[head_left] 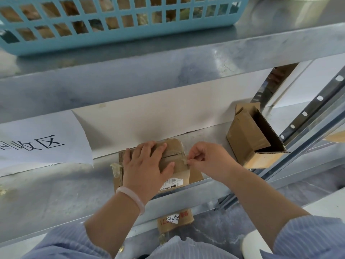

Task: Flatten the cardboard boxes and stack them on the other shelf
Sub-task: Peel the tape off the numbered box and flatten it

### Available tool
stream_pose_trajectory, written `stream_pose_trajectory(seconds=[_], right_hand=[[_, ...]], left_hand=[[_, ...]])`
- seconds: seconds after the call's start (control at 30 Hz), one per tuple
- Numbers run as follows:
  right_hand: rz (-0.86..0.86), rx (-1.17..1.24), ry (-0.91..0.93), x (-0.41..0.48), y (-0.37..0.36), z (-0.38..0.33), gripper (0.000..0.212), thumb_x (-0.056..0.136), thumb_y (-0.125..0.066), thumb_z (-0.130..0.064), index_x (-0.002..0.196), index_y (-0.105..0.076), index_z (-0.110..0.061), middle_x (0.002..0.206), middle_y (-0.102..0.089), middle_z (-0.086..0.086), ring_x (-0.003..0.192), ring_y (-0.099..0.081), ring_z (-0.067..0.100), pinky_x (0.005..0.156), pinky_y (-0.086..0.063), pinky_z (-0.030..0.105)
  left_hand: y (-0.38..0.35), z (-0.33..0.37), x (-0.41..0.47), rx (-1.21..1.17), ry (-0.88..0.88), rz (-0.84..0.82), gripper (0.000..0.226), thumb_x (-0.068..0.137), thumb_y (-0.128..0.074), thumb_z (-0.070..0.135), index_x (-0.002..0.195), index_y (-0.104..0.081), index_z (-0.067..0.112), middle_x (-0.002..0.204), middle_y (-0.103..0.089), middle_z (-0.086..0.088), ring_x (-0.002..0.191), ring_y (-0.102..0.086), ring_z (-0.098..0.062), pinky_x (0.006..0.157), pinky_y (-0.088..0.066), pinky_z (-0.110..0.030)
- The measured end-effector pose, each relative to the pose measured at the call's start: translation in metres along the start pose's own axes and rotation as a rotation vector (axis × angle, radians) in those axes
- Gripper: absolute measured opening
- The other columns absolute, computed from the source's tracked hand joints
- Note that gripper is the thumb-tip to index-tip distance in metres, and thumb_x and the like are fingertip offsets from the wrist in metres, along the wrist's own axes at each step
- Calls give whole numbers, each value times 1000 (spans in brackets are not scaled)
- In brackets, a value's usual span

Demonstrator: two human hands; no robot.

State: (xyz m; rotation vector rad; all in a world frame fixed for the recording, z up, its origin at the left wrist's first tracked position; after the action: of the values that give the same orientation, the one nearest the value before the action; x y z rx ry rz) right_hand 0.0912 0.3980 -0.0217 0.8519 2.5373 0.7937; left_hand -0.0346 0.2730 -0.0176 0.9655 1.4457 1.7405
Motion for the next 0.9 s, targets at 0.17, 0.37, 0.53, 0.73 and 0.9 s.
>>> stream_pose_trajectory(seconds=[0.17,0.37,0.53,0.73,0.9], right_hand=[[-10,160,-71,6,-6,11,11,87,-66,-12,83,-67,-22,78,-72,-5,75,-68,2,79,-53,20],[-152,656,-320,14,-19,43,21,100,-49,-11,106,-68,-4,92,-73,12,88,-71,26,87,-57,41],[-162,492,-326,39,-38,30,27,98,-49,-38,103,-67,-19,102,-71,2,98,-67,18,92,-53,37],[-134,551,-403,56,-42,37,24,93,-56,-33,97,-69,-12,96,-70,4,96,-65,22,95,-52,43],[-195,613,-491,63,-50,36,18,92,-58,-24,82,-65,-10,77,-62,6,72,-59,21,77,-54,37]], left_hand=[[3,-2,0,-47,-1,9,67,80,-26,69,134,-49,37,134,-48,10,127,-41,-18,111,-23,-52],[6,-7,0,-116,-19,22,65,76,-35,71,130,-52,40,132,-47,15,126,-42,-14,113,-21,-47],[9,-7,-1,-150,-5,57,65,72,-40,70,127,-53,37,129,-50,17,123,-45,-14,113,-23,-45],[8,-8,0,-145,4,68,66,71,-43,69,125,-55,33,128,-52,14,120,-47,-16,112,-26,-46],[8,-8,1,-144,9,68,65,71,-45,68,125,-55,33,127,-52,14,120,-47,-15,112,-26,-45]])
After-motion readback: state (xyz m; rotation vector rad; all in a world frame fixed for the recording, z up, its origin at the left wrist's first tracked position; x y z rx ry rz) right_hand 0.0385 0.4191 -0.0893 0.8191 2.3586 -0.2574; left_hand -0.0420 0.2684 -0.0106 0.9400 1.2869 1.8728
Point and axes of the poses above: each hand's wrist, its own x-axis towards the middle knuckle, its own y-axis out of the back of the hand, z = x × y, the point moved 9 cm from there along x, towards the middle knuckle
